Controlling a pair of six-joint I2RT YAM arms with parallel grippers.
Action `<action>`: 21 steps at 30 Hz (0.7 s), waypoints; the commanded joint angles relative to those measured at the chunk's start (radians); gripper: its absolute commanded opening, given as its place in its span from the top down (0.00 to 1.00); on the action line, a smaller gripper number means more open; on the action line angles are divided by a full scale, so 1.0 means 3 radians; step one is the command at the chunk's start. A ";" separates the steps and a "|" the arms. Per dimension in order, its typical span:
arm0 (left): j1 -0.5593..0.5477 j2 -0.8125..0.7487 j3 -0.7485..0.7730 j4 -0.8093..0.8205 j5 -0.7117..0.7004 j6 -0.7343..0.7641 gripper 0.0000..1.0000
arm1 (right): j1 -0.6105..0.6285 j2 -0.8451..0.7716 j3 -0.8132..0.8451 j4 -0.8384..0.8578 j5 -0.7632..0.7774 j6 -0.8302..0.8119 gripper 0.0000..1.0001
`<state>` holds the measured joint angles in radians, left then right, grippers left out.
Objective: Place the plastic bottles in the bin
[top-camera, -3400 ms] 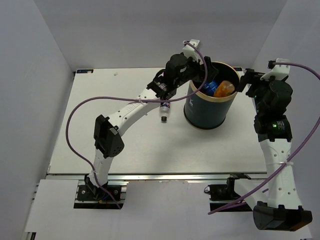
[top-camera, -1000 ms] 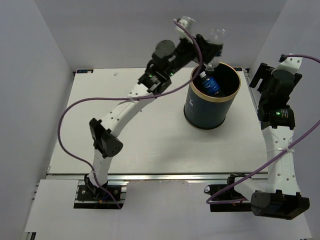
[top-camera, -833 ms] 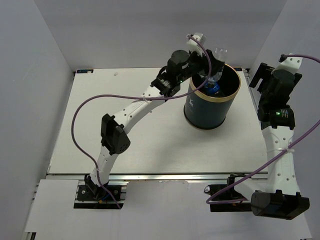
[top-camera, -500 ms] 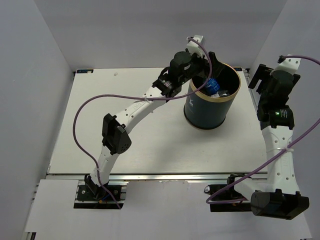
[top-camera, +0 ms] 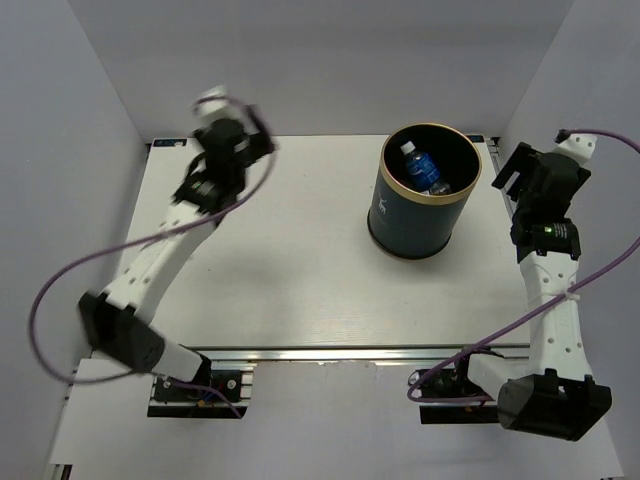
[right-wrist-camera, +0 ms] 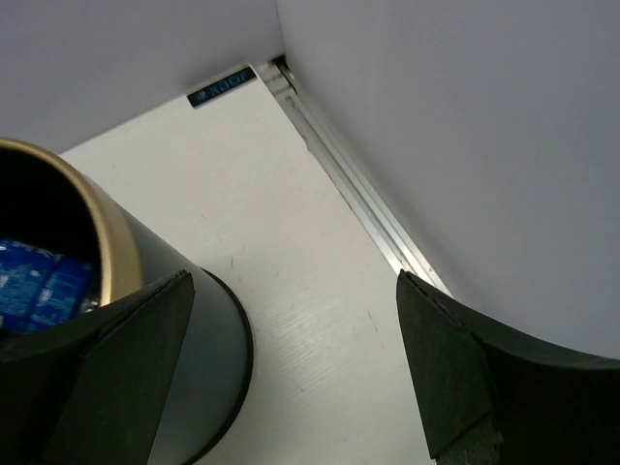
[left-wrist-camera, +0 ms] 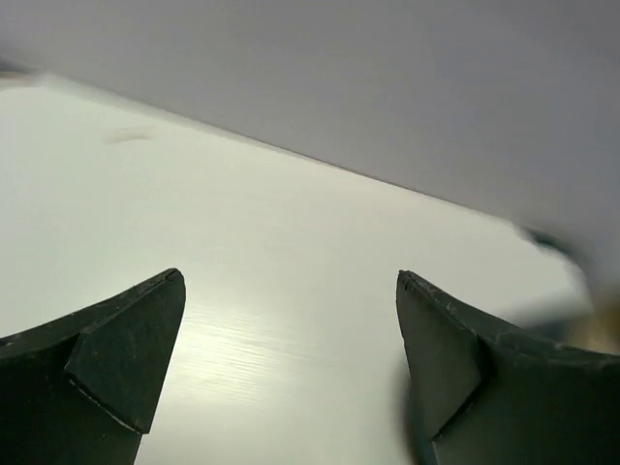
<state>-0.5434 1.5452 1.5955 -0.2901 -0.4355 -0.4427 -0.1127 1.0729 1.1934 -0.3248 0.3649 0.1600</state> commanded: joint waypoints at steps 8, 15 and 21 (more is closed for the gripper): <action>0.0415 -0.2276 -0.2143 -0.0955 -0.1739 -0.1459 0.02 | -0.0161 -0.0707 -0.0980 0.0039 0.0062 0.1025 0.11; 0.0415 -0.2104 -0.2056 -0.1149 -0.1841 -0.1540 0.02 | -0.0161 -0.1260 -0.1283 0.0341 -0.0035 0.0919 0.11; 0.0415 -0.1888 -0.2041 -0.1211 -0.1852 -0.1521 0.02 | -0.0161 -0.1235 -0.1268 0.0352 -0.0244 0.0878 0.11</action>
<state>-0.4156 0.9741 0.9585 -0.6201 -0.9615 -0.8806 -0.1570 0.6922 0.8040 -0.2771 0.3309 0.4194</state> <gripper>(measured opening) 0.982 0.895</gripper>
